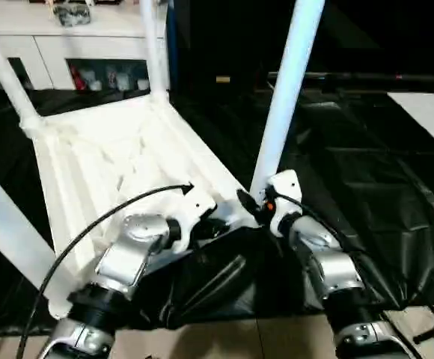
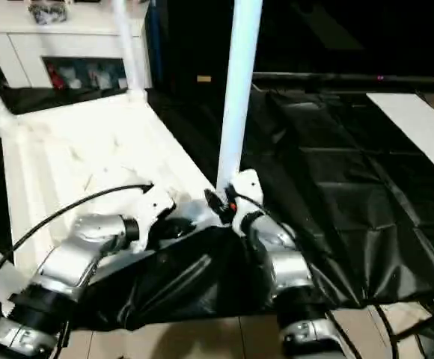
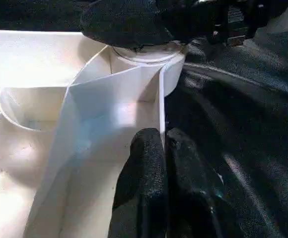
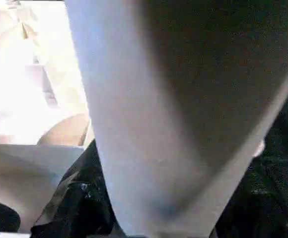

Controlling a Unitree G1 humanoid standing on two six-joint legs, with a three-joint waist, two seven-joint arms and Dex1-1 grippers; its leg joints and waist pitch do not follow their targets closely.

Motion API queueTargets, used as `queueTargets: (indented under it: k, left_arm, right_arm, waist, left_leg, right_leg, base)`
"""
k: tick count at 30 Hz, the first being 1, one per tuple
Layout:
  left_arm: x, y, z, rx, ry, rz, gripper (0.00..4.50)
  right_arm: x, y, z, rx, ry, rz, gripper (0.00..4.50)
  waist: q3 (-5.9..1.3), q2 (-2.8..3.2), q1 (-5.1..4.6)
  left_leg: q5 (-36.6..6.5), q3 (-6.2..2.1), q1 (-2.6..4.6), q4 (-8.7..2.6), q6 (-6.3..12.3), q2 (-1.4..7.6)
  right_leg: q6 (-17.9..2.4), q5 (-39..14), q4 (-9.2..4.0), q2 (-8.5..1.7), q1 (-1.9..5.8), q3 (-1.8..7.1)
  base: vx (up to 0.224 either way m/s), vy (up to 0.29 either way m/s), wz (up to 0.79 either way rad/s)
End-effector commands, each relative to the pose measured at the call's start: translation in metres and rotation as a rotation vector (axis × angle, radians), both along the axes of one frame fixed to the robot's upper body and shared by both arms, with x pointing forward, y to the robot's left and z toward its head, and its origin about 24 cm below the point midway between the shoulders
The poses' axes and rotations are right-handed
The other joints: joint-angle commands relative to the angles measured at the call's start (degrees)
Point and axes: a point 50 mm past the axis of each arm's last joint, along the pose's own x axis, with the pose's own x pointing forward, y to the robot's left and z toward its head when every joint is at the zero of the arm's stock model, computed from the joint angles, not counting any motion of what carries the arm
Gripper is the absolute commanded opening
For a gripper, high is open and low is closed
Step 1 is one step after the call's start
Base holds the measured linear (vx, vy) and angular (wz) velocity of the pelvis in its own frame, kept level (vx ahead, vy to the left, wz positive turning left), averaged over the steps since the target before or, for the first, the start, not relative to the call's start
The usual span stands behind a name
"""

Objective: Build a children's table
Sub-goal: Rotate leg to tighten

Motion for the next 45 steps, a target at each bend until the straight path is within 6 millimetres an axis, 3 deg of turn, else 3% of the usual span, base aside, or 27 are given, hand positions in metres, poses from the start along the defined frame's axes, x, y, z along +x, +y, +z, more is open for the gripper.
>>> queueTargets:
  k: [1,5,10,14,16,18,19,20,21,22,23,26,30,36,38,41,43,44,45]
  left_arm:
    - [-0.002,-0.032,0.012,-0.092,-0.055,-0.061,0.00]
    - [-0.004,-0.024,0.013,-0.089,-0.056,-0.086,0.00]
    - [-0.011,-0.005,0.016,-0.107,-0.032,-0.216,0.00]
    - [-0.017,0.008,0.017,-0.084,0.024,-0.340,0.00]
    - [-0.015,0.012,0.018,-0.071,0.038,-0.357,0.00]
    - [-0.014,0.015,0.020,-0.069,0.054,-0.377,0.00]
    - [-0.014,0.017,0.021,-0.065,0.061,-0.388,0.00]
    - [-0.014,0.017,0.021,-0.065,0.061,-0.388,0.00]
    - [-0.014,0.020,0.021,-0.057,0.078,-0.415,0.00]
    - [-0.014,0.021,0.022,-0.055,0.083,-0.425,0.00]
    - [-0.014,0.022,0.022,-0.053,0.087,-0.432,0.00]
    - [-0.013,0.023,0.022,-0.054,0.096,-0.445,0.00]
    - [-0.012,0.024,0.021,-0.050,0.107,-0.462,0.00]
    - [-0.008,0.025,0.020,-0.051,0.093,-0.414,0.00]
    - [-0.006,0.025,0.020,-0.056,0.080,-0.386,0.00]
    - [0.001,0.020,0.022,-0.069,0.030,-0.277,0.00]
    - [0.005,0.013,0.024,-0.089,-0.018,-0.172,0.00]
    - [0.005,0.013,0.024,-0.091,-0.020,-0.167,0.00]
    - [0.004,0.008,0.024,-0.099,-0.023,-0.138,0.00]
  right_arm:
    - [-0.024,0.060,-0.008,0.060,0.060,0.279,2.81]
    - [-0.023,0.051,-0.006,0.039,0.042,0.304,3.13]
    - [-0.021,0.028,-0.004,-0.021,0.035,0.424,3.26]
    - [-0.032,0.007,0.000,-0.046,0.054,0.666,3.26]
    - [-0.040,-0.003,0.001,-0.053,0.074,0.805,3.26]
    - [-0.046,-0.010,0.004,-0.050,0.101,0.897,3.26]
    - [-0.049,-0.013,0.005,-0.051,0.119,0.946,3.26]
    - [-0.049,-0.013,0.005,-0.051,0.119,0.946,3.26]
    - [-0.055,-0.020,0.006,-0.070,0.155,1.053,3.26]
    - [-0.056,-0.022,0.006,-0.078,0.169,1.086,3.26]
    - [-0.058,-0.024,0.007,-0.083,0.182,1.114,2.93]
    - [-0.058,-0.026,0.007,-0.083,0.194,1.137,2.78]
    - [-0.061,-0.024,0.006,-0.085,0.218,1.174,2.46]
    - [-0.062,-0.020,0.005,-0.061,0.212,1.164,2.13]
    - [-0.061,-0.018,0.004,-0.049,0.203,1.137,2.10]
    - [-0.054,-0.009,-0.001,-0.019,0.163,0.988,2.09]
    - [-0.043,0.003,-0.011,0.004,0.151,0.749,2.04]
    - [-0.042,0.004,-0.012,0.007,0.152,0.731,2.04]
    - [-0.039,0.012,-0.014,0.020,0.149,0.643,2.02]
  waist:
    - [-2.17,-0.32,0.19]
    - [-2.16,-0.79,0.15]
    - [-2.28,-0.63,0.21]
    - [-2.36,-0.50,0.34]
    - [-2.57,-0.92,0.87]
    - [-2.53,-0.81,1.29]
    - [-2.65,-0.80,1.75]
    - [-2.62,-0.82,1.85]
    - [-2.57,-0.30,2.16]
    - [-2.66,-0.30,2.24]
    - [-2.54,-0.27,2.62]
    - [-2.39,-0.50,3.01]
    - [-2.30,-0.67,2.99]
    - [-2.34,-0.64,2.89]
    - [-2.41,-0.96,2.92]
    - [-2.23,-1.01,2.81]
    - [-2.04,-0.71,2.60]
    - [-2.00,-0.76,2.29]
    - [-1.98,-0.92,1.84]
  left_leg:
    - [-20.66,-0.79,-0.03,-4.36,0.61,1.38]
    - [-19.40,-0.70,-0.24,-4.36,1.11,1.43]
    - [-17.16,-0.55,-0.39,-4.21,1.98,1.47]
    - [-15.17,-0.44,-0.53,-4.16,2.73,1.68]
    - [-13.33,-0.01,0.23,-3.66,3.73,1.89]
    - [-12.10,0.05,-0.02,-3.60,4.59,1.91]
    - [-11.49,0.17,0.26,-3.45,4.92,1.95]
    - [-11.35,0.25,0.35,-3.42,5.09,1.95]
    - [-11.25,0.17,0.22,-3.49,4.86,1.96]
    - [-11.28,0.21,0.19,-3.40,4.74,2.01]
    - [-12.10,0.38,0.35,-3.38,4.58,2.11]
    - [-14.02,0.47,0.35,-3.53,3.47,2.18]
    - [-16.10,0.34,0.34,-3.79,1.75,2.18]
    - [-16.04,0.29,0.29,-3.77,1.55,2.13]
    - [-15.42,0.31,0.24,-3.70,1.72,2.10]
    - [-16.06,0.24,0.20,-3.77,1.33,2.01]
    - [-17.74,-0.01,0.45,-3.91,0.19,1.89]
    - [-18.18,-0.01,0.38,-3.95,-0.19,1.88]
    - [-18.73,-0.36,0.02,-4.13,-0.79,1.71]
  right_leg:
    - [-3.67,-28.99,-5.73,-2.84,1.50,2.18]
    - [-4.08,-27.97,-5.59,-2.91,1.52,2.28]
    - [-5.29,-24.33,-5.18,-2.85,1.79,2.42]
    - [-7.56,-19.26,-4.45,-2.66,2.12,2.50]
    - [-10.13,-13.15,-3.89,-2.49,1.87,2.61]
    - [-11.76,-10.12,-3.37,-2.46,2.24,2.59]
    - [-12.41,-8.89,-3.20,-2.48,2.13,2.60]
    - [-12.75,-8.37,-3.20,-2.42,2.05,2.61]
    - [-13.26,-8.07,-3.13,-2.46,2.36,2.51]
    - [-13.26,-7.84,-2.99,-2.44,2.44,2.48]
    - [-13.38,-8.35,-3.10,-2.51,2.28,2.54]
    - [-12.59,-12.22,-3.48,-2.72,2.31,2.56]
    - [-9.93,-19.08,-4.11,-2.97,2.26,2.63]
    - [-9.70,-18.88,-4.04,-2.86,2.18,2.66]
    - [-9.72,-18.44,-3.98,-2.88,2.24,2.64]
    - [-9.09,-21.09,-4.21,-3.05,2.06,2.64]
    - [-7.39,-26.48,-4.80,-3.24,1.75,2.50]
    - [-7.06,-27.59,-4.94,-3.22,1.64,2.52]
    - [-5.59,-30.23,-5.08,-3.24,2.03,2.17]
  base:
    - [0.000,0.000,0.00]
    - [0.000,0.000,0.00]
    - [0.000,0.000,0.00]
    - [0.000,0.000,0.00]
    - [0.000,0.000,0.00]
    - [0.000,0.000,0.00]
    - [0.000,0.000,0.00]
    - [0.000,0.000,0.00]
    - [0.000,0.000,0.00]
    - [0.000,0.000,0.00]
    - [0.000,0.000,0.00]
    - [0.000,0.000,0.00]
    - [0.000,0.000,0.00]
    - [0.000,0.000,0.00]
    - [0.000,0.000,0.00]
    - [0.000,0.000,0.00]
    - [0.000,0.000,0.00]
    - [0.000,0.000,0.00]
    - [0.000,0.000,0.00]
